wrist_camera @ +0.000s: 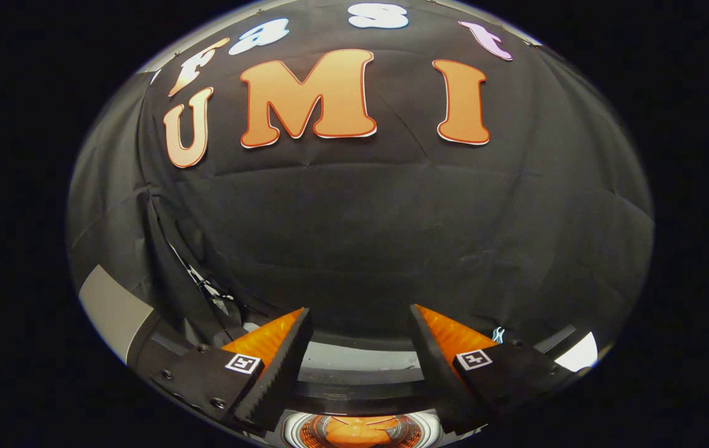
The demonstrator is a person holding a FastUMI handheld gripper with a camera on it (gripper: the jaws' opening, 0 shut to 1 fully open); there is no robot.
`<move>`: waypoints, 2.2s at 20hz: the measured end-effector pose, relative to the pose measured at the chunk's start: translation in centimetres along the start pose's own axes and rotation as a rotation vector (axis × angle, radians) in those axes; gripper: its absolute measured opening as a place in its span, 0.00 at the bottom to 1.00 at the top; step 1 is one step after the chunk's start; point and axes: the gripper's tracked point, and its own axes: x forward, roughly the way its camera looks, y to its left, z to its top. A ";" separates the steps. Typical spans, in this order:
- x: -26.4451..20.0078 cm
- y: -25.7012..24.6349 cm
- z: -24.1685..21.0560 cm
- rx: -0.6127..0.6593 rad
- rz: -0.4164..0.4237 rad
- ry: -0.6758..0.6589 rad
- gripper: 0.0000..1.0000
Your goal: Put the clothes into the washing machine and then close the washing machine lid.
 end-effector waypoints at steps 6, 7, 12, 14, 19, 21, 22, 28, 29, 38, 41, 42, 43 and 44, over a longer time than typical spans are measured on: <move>-3.7 0.1 -1.9 0.001 -0.005 -0.007 0.98; -4.3 0.1 -2.5 0.003 -0.007 -0.006 0.98; -7.8 0.1 -6.0 0.014 -0.022 0.053 0.98; -9.1 0.3 -7.6 0.027 -0.025 0.072 0.99; -12.2 1.0 -12.5 0.075 -0.016 0.135 0.99; -12.7 0.8 -13.2 0.086 -0.029 0.140 0.99; -12.9 0.7 -13.3 0.089 -0.034 0.147 0.99; -14.9 1.8 -10.4 0.066 -0.037 0.067 0.99; -15.2 2.3 -9.3 0.065 -0.033 0.035 0.99; -23.8 7.5 -0.1 0.126 -0.041 -0.191 0.99; -27.4 8.3 1.9 0.134 -0.063 -0.261 0.99; -28.7 8.2 2.8 0.131 -0.069 -0.291 0.99; -29.9 8.5 4.0 0.131 -0.064 -0.315 0.99; -31.1 8.5 5.0 0.130 -0.056 -0.332 0.99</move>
